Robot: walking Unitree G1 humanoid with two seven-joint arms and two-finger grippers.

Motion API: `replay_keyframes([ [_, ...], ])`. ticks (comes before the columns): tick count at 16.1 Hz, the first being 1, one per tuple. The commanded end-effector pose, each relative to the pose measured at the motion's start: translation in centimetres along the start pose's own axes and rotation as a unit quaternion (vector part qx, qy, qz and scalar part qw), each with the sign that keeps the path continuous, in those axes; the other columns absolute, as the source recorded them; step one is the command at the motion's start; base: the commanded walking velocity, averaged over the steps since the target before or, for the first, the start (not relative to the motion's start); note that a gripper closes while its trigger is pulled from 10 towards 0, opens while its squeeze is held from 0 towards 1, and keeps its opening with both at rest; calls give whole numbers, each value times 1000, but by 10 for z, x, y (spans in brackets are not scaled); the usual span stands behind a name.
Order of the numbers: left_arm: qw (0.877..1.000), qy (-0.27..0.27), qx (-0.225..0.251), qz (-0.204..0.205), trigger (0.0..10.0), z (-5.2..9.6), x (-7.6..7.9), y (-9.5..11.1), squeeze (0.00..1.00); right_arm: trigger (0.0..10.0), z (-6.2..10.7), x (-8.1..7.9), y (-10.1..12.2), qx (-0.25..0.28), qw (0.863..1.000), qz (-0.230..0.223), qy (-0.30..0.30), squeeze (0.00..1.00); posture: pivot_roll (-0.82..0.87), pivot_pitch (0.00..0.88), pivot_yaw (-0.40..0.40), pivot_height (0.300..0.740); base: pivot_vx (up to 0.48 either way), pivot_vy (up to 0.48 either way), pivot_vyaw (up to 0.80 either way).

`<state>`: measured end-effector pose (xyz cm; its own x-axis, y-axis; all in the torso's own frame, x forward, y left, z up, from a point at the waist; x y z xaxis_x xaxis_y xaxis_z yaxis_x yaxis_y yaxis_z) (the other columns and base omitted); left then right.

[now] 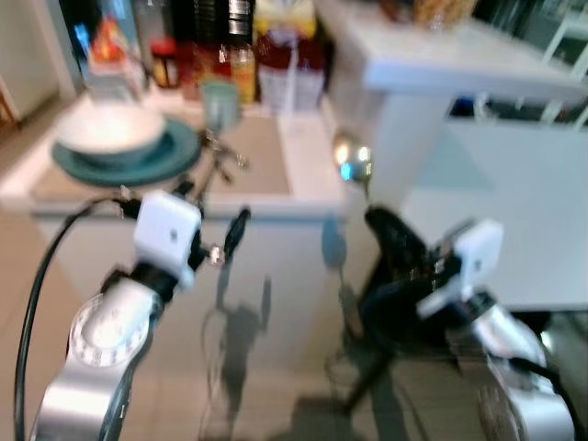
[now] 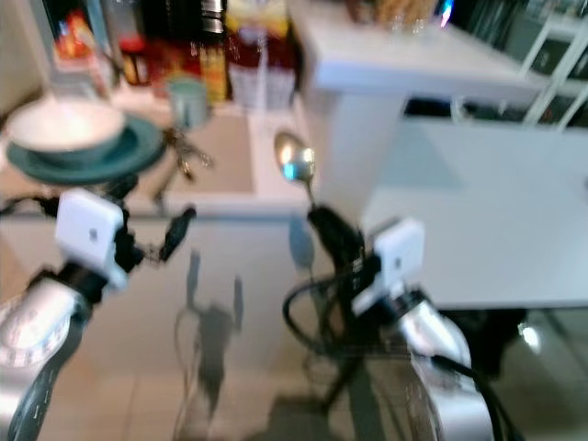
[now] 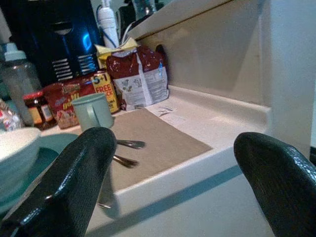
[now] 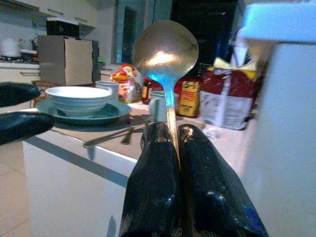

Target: Setting the table

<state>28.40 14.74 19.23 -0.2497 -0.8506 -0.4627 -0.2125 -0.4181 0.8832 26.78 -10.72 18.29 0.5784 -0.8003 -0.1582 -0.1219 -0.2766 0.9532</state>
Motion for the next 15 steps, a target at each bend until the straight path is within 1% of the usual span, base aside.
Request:
replay_keyframes([
  [1, 1000, 9, -18, 5, 10000, -2, 2, -5, 0, 10000, 0, 9, 1, -4, 1000, 10, -27, 0, 68, 0, -61, 740, 0, -480, 0],
  [2, 999, 16, -30, 6, 10000, -3, 1, -9, 0, 10000, -1, 11, 0, -6, 999, 12, -33, 0, 64, 0, -61, 740, 0, -480, 0],
  [3, 998, 35, -48, 5, 10000, -4, -4, -19, 0, 10000, -5, 15, -8, -20, 998, 24, -47, 0, 35, 0, -66, 740, 0, -480, 663],
  [4, 997, 29, -63, -31, 10000, -4, -3, -24, 0, 10000, -4, 17, -10, -24, 997, 38, -55, 0, 40, 0, -66, 740, 0, -480, 800],
  [5, 996, 43, -62, -40, 10000, -9, -6, -24, 0, 10000, -6, 28, -9, -14, 996, 26, -86, 0, 54, 0, -65, 740, 0, -480, 800],
  [6, 996, 51, -57, -38, 10000, -11, -9, -21, 0, 10000, -6, 32, -8, -11, 995, 25, -96, 0, 54, 0, -63, 740, 0, -480, 800],
  [7, 996, 62, -52, -31, 10000, -14, -10, -16, 0, 10000, -6, 39, -4, -4, 994, 22, -110, 0, 58, 0, -45, 740, 0, -480, 800],
  [8, 996, 62, -50, -29, 10000, -16, -11, -14, 0, 10000, -7, 42, -2, 1, 993, 20, -119, 0, 52, 0, -32, 740, 0, -480, 800],
  [9, 996, 52, -52, -40, 10000, -19, -9, -14, 0, 10000, -10, 51, -2, -5, 988, 33, -148, 0, 43, 0, -22, 740, 0, -480, 775],
  [10, 996, 48, -53, -45, 10000, -24, -11, -17, 0, 10000, -12, 61, -4, -30, 981, 79, -176, 0, 20, 0, 5, 740, 0, -480, 0],
  [11, 996, 52, -52, -42, 10000, -27, -13, -16, 0, 10000, -11, 65, -3, -28, 979, 74, -188, 0, 15, 0, 6, 740, 0, -480, 0],
  [13, 996, 60, -49, -32, 10000, -31, -16, -14, 0, 10000, -9, 69, 3, -8, 978, 45, -204, 0, 5, 0, 9, 740, 0, -480, 0],
  [14, 997, 59, -47, -29, 10000, -35, -14, -12, 0, 10000, -14, 69, 7, -3, 979, 32, -202, 0, -2, 0, 5, 740, 0, -480, 0],
  [15, 997, 55, -45, -26, 10000, -36, -10, -11, 0, 10000, -19, 66, 5, -9, 980, -15, -196, 0, -1, 0, -2, 740, 0, -480, 0],
])
Point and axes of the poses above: a point about 5 cm out from each wrist's last joint towards the gripper, its own z axis pointing back from the gripper into the wrist, its own y axis along the axis of the wrist's last joint, x = y × z, the point moved 5 cm from there along -z, pointing out of the wrist towards the gripper, and after that the axes turned 11 degrees about -z, right-handed, at the moved point
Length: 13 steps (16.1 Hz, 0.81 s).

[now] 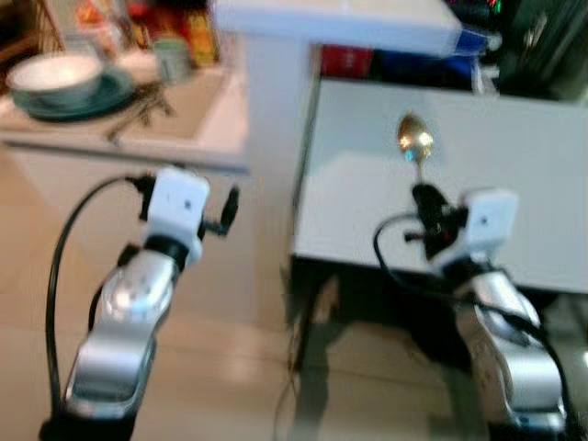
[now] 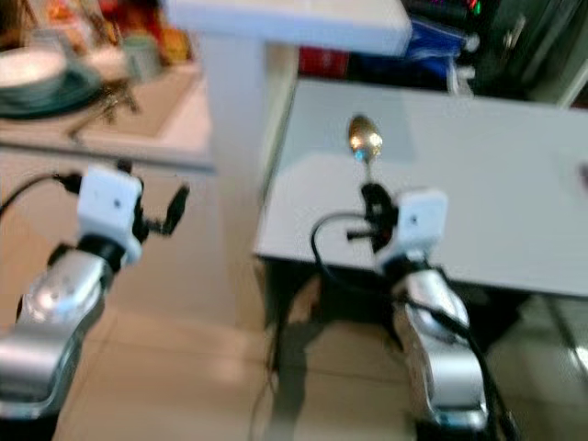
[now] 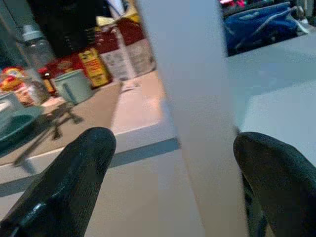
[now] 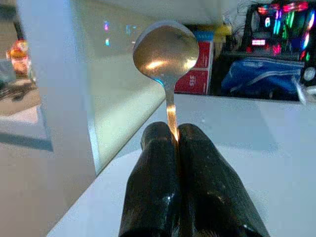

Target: Setting the table

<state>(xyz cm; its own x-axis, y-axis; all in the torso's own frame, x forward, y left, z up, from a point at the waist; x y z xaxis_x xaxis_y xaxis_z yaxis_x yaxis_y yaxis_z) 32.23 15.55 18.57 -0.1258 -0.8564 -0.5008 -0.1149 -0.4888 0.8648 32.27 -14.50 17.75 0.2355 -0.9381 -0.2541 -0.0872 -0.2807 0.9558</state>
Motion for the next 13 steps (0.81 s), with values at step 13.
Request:
replay_keyframes([
  [13, 1000, 12, -2, 2, 10000, -7, 7, 9, 0, 10000, -22, 11, 2, -55, 998, 13, -25, 0, -8, 42, -6, 740, 0, -480, 0],
])
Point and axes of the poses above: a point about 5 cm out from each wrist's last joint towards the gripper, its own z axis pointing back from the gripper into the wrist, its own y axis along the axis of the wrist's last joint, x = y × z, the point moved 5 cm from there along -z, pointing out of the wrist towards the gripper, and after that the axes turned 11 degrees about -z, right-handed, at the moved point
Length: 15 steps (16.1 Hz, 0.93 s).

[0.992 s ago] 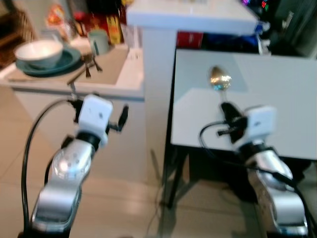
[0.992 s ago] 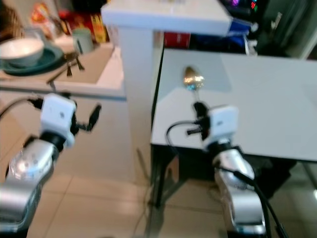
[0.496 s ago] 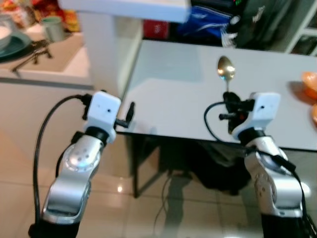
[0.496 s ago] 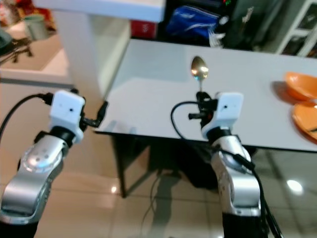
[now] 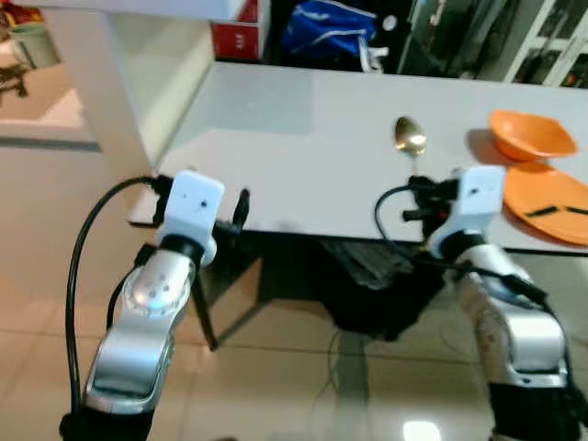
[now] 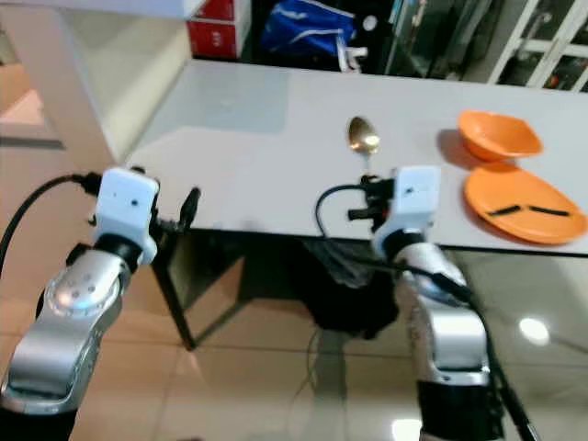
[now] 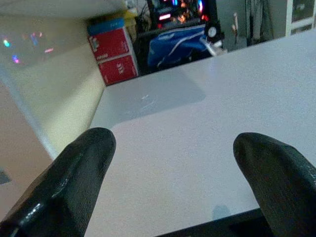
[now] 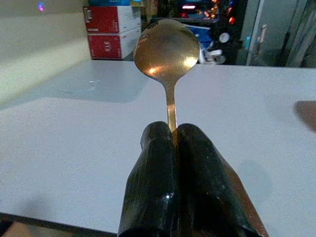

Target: Setting the table

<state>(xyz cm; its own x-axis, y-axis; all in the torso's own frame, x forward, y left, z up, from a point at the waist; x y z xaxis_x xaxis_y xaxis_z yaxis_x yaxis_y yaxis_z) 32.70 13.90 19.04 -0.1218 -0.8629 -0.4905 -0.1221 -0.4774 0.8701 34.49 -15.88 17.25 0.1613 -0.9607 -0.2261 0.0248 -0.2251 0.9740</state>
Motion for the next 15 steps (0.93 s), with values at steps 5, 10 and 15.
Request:
replay_keyframes([
  [5, 1000, 15, -9, -4, 10000, 0, -6, -1, 0, 10000, -6, -12, 6, -2, 1000, -16, 26, 0, 1, 55, -17, 740, 0, -480, 0],
  [10, 1000, 20, -9, -6, 10000, 5, -8, -1, 0, 10000, -8, -12, 5, -7, 999, -8, 30, 0, 7, 63, -23, 740, 0, -480, 0],
  [15, 1000, 21, -7, -5, 10000, 5, -9, 0, 0, 10000, -8, -11, 5, -7, 1000, -8, 26, 0, 6, 65, -19, 740, 0, -480, 0],
])
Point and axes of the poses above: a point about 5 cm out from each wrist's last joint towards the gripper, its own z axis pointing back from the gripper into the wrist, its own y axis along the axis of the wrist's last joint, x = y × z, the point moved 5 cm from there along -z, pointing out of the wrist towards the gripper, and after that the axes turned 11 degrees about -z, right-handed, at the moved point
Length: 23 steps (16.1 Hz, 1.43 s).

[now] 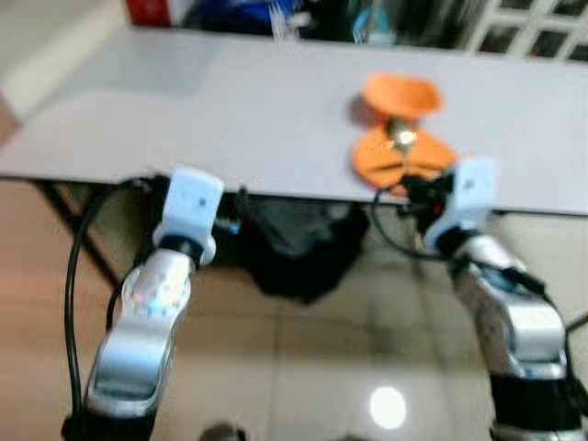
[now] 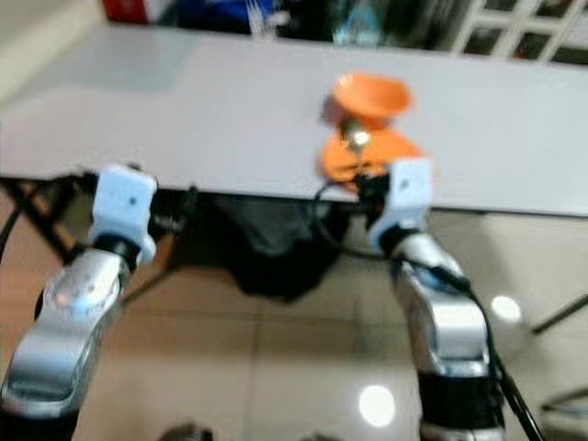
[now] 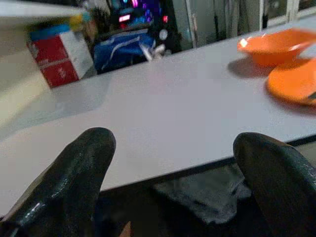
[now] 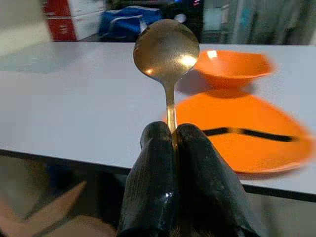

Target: Setting the table

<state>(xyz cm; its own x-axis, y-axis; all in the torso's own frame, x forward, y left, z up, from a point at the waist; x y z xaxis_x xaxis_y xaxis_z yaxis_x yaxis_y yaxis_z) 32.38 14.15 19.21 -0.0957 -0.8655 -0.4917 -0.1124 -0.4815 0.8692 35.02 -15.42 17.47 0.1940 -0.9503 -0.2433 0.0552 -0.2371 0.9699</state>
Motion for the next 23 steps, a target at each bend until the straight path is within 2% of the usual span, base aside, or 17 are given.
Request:
replay_keyframes([
  [1, 1000, 7, -2, -4, 10000, 1, -6, -1, 0, 10000, -2, -7, 4, 7, 1000, 1, 9, 0, 6, 65, -19, 740, 0, -480, 0],
  [3, 1000, 9, -1, -4, 10000, 1, -8, 0, 0, 10000, -2, -7, 3, 5, 1000, -3, 8, 0, 6, 66, -16, 740, 0, -480, 0],
  [4, 999, 21, -18, 22, 10000, -1, -11, -3, 0, 10000, -1, -7, 3, 4, 1000, -4, 7, 0, 5, 65, -15, 740, 0, 0, 0],
  [5, 999, 36, -26, 8, 10000, -3, -16, -5, 0, 10000, -1, -5, 2, 3, 1000, -8, 2, 0, 4, 66, -16, 740, 0, 0, 0],
  [6, 999, 35, -23, 0, 10000, -4, -18, -5, 0, 10000, -2, -4, 1, 1, 1000, -8, -1, 0, 3, 66, -15, 740, 0, 0, 0],
  [7, 999, 27, -14, 22, 10000, -4, -19, -3, 0, 10000, -2, -4, -2, -6, 1000, -17, -3, 0, 3, 66, -15, 740, 0, 0, 0],
  [9, 999, 29, -6, 25, 10000, -4, -21, 0, 0, 10000, -4, -4, -1, -6, 1000, -18, -4, 0, 5, 69, -14, 740, 152, 0, -691],
  [11, 999, 25, -7, 29, 10000, -3, -20, 1, 0, 10000, -5, -6, -2, -6, 1000, -19, -3, 0, 5, 69, -14, 740, 332, 0, -781],
  [16, 999, 7, 1, 34, 10000, -2, -13, 3, 0, 10000, -14, -12, 0, -1, 1000, -22, 2, 0, 7, 65, -18, 740, 347, 0, 0],
  [19, 999, 7, 1, 36, 10000, -2, -14, 3, 0, 10000, -16, -15, 1, 0, 1000, -23, 8, 0, 7, 65, -19, 740, 366, 0, 0],
  [23, 999, 2, 6, 40, 10000, -2, -13, 5, 0, 10000, -18, -12, 2, 1, 1000, -24, 2, 0, 8, 65, -17, 740, 383, 0, 0],
])
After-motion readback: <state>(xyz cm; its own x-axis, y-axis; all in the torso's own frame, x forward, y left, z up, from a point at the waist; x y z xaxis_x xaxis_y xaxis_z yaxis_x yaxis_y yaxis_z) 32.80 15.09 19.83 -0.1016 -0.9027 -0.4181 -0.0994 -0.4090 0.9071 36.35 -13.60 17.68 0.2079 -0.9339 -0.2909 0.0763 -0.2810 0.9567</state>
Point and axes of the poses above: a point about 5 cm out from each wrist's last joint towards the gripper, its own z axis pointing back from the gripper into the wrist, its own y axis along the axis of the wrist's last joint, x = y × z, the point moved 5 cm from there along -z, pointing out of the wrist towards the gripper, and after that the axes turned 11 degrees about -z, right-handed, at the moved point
